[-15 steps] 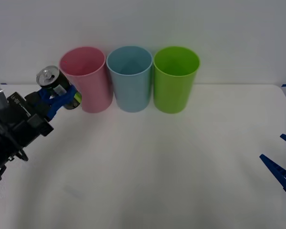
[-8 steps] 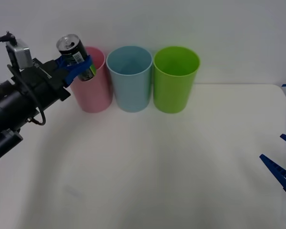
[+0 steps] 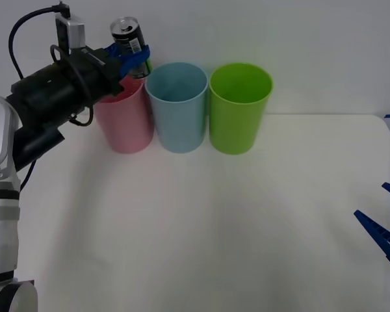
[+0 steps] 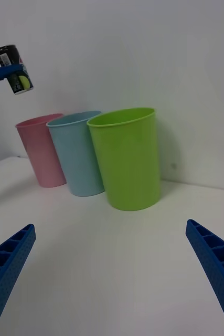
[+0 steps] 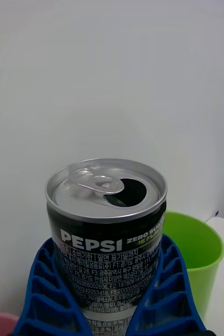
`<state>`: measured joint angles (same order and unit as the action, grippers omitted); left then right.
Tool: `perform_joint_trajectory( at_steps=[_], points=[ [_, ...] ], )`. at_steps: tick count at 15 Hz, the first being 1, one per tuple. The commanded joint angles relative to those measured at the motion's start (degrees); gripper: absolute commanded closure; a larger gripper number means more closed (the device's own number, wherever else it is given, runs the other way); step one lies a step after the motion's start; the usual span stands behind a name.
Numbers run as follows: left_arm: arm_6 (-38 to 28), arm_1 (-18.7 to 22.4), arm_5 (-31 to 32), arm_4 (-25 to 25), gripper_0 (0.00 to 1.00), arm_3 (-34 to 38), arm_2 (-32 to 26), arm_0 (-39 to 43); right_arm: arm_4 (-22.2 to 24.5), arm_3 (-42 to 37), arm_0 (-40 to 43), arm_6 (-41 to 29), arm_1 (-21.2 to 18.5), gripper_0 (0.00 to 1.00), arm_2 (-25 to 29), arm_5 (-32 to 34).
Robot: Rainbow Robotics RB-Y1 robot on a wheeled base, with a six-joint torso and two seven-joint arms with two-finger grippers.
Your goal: Grasp the object on the table and drop it into the matching bin: aluminum can to the light blue bin, PET bottle to the pink bin.
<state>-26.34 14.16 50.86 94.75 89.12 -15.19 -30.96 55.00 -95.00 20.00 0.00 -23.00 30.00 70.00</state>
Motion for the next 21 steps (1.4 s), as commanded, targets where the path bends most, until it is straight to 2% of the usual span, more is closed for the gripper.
perform_joint_trajectory(
  at_steps=[1,6,11,17,21],
  points=[
    [0.1,-2.6,0.0,5.0,0.99,-5.2,-0.6,-5.2,0.0,0.0,0.0,0.0,0.0,0.0,0.0,0.0],
    [0.1,-8.6,-2.4,15.8,0.99,-8.1,-2.7,-10.3,0.0,0.0,0.0,0.0,0.0,0.0,0.0,0.0],
    [0.0,-12.4,-6.1,23.6,0.99,-9.3,-2.8,-12.6,0.0,0.0,0.0,0.0,0.0,0.0,0.0,0.0],
    [0.6,-12.5,-10.1,26.9,0.99,-16.0,-2.8,-17.3,0.0,0.0,0.0,0.0,0.0,0.0,0.0,0.0],
    [0.3,-12.5,-10.4,27.9,0.98,-16.3,-2.8,-17.4,0.0,0.0,0.0,0.0,0.0,0.0,0.0,0.0]
  ],
)
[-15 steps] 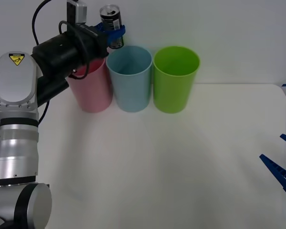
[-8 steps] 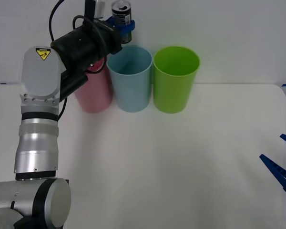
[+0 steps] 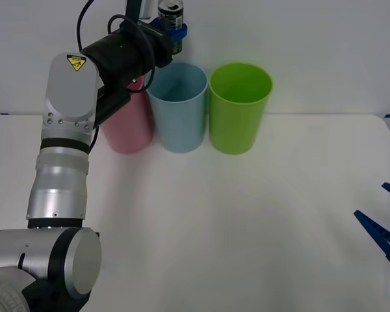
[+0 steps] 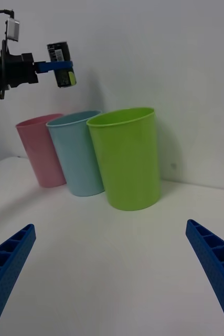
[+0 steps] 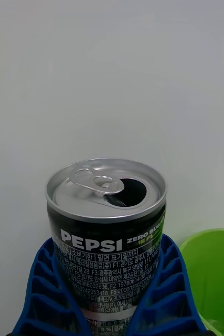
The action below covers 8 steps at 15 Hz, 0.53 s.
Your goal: Grasp the object on the table and drop it into the matching bin: aluminum can to the light blue bin, PET bottle to the pink bin.
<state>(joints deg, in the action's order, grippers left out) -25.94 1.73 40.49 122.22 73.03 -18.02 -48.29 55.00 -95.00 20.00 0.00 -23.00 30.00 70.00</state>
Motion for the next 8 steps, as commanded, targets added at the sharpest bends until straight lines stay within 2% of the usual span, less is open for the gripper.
perform_joint_trajectory(
  at_steps=[1,3,4,5,6,8],
  points=[
    [-0.1,-0.1,-0.1,0.4,0.97,-0.3,0.1,-0.1,0.0,0.0,0.0,0.0,0.0,0.0,0.0,0.0],
    [0.0,0.0,-0.2,0.3,0.91,-0.3,0.1,-0.1,0.0,0.0,0.0,0.0,0.0,0.0,0.0,0.0],
    [0.1,-0.1,-0.1,0.2,0.81,-0.3,0.1,-0.1,0.0,0.0,0.0,0.0,0.0,0.0,0.0,0.0],
    [0.2,-0.1,-0.2,-0.1,0.6,-0.3,0.2,-0.1,0.0,0.0,0.0,0.0,0.0,0.0,0.0,0.0],
    [0.2,-0.1,-0.2,-0.6,0.0,-0.3,0.3,-0.1,0.0,0.0,0.0,0.0,0.0,0.0,0.0,0.0],
    [0.1,0.0,-0.1,-1.0,0.0,-0.3,0.6,0.0,0.0,0.0,0.0,0.0,0.0,0.0,0.0,0.0]
  ],
)
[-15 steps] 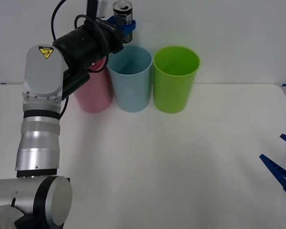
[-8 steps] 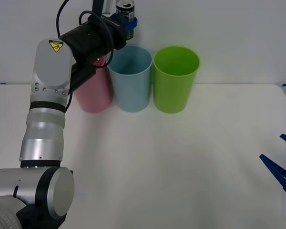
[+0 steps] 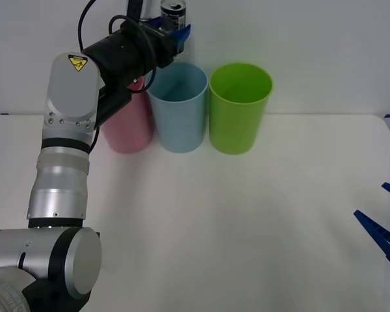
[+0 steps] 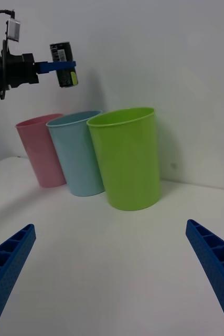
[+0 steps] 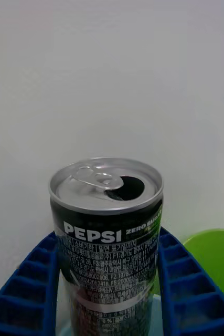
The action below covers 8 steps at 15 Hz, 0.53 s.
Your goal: Grasp the object on the table and drop it into the matching bin: aluminum can to the light blue bin, PET bottle to the pink bin.
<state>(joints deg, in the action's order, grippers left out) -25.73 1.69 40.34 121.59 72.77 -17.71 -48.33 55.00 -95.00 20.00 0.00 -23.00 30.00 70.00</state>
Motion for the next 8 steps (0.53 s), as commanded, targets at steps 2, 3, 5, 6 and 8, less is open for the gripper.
perform_joint_trajectory(
  at_steps=[2,3,5,6,8],
  points=[
    [-0.2,0.1,0.1,-0.6,0.0,0.0,0.3,0.1,0.0,0.0,0.0,0.0,0.0,0.0,0.0,0.0],
    [-0.1,0.1,0.1,-0.8,0.0,0.0,0.3,0.1,0.0,0.0,0.0,0.0,0.0,0.0,0.0,0.0],
    [-0.1,0.1,0.2,-1.7,0.0,0.0,0.3,0.3,0.0,0.0,0.0,0.0,0.0,0.0,0.0,0.0],
    [-0.2,0.1,0.2,-1.8,0.0,0.0,0.3,0.3,0.0,0.0,0.0,0.0,0.0,0.0,0.0,0.0],
    [0.0,0.2,0.3,-2.7,0.0,0.0,0.3,0.7,0.0,0.0,0.0,0.0,0.0,0.0,0.0,0.0]
  ],
)
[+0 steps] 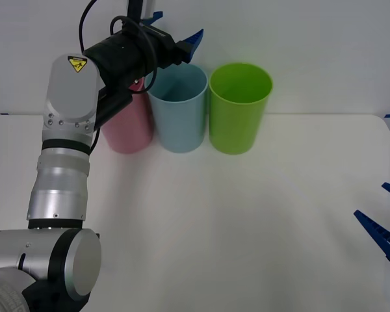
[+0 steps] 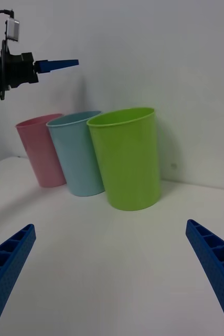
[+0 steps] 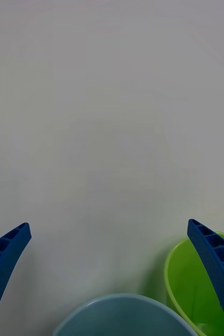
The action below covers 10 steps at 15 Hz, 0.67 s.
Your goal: Grasp the object on the table and drop it into the matching bin: aluminum can to the light blue bin, PET bottle to the pink bin.
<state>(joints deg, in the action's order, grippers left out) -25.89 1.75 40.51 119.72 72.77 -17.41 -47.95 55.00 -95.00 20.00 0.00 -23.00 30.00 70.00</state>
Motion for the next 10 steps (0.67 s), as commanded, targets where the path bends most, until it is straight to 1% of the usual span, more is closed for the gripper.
perform_joint_trajectory(
  at_steps=[1,2,4,7,8,10],
  points=[
    [0.2,0.2,0.1,-1.2,0.0,0.0,0.1,0.6,0.0,0.0,0.0,0.0,0.0,0.0,0.0,0.0],
    [0.5,0.3,0.3,-2.0,0.0,0.1,0.1,0.8,0.0,0.0,0.0,0.0,0.0,0.0,0.0,0.0],
    [0.8,1.4,2.9,-5.6,0.0,0.2,0.1,1.6,0.0,0.0,0.0,0.0,0.0,0.0,0.0,0.0],
    [2.1,4.1,5.1,-13.3,0.0,1.7,0.4,4.3,0.0,0.0,0.0,0.0,0.0,0.0,0.0,0.0],
    [2.8,5.6,6.2,-17.0,0.0,1.8,0.7,5.4,0.0,0.0,0.0,0.0,0.0,0.0,0.0,0.0],
    [5.7,7.7,6.9,-22.8,0.0,1.9,1.2,7.6,0.0,0.0,0.0,0.0,0.0,0.0,0.0,0.0]
  ],
)
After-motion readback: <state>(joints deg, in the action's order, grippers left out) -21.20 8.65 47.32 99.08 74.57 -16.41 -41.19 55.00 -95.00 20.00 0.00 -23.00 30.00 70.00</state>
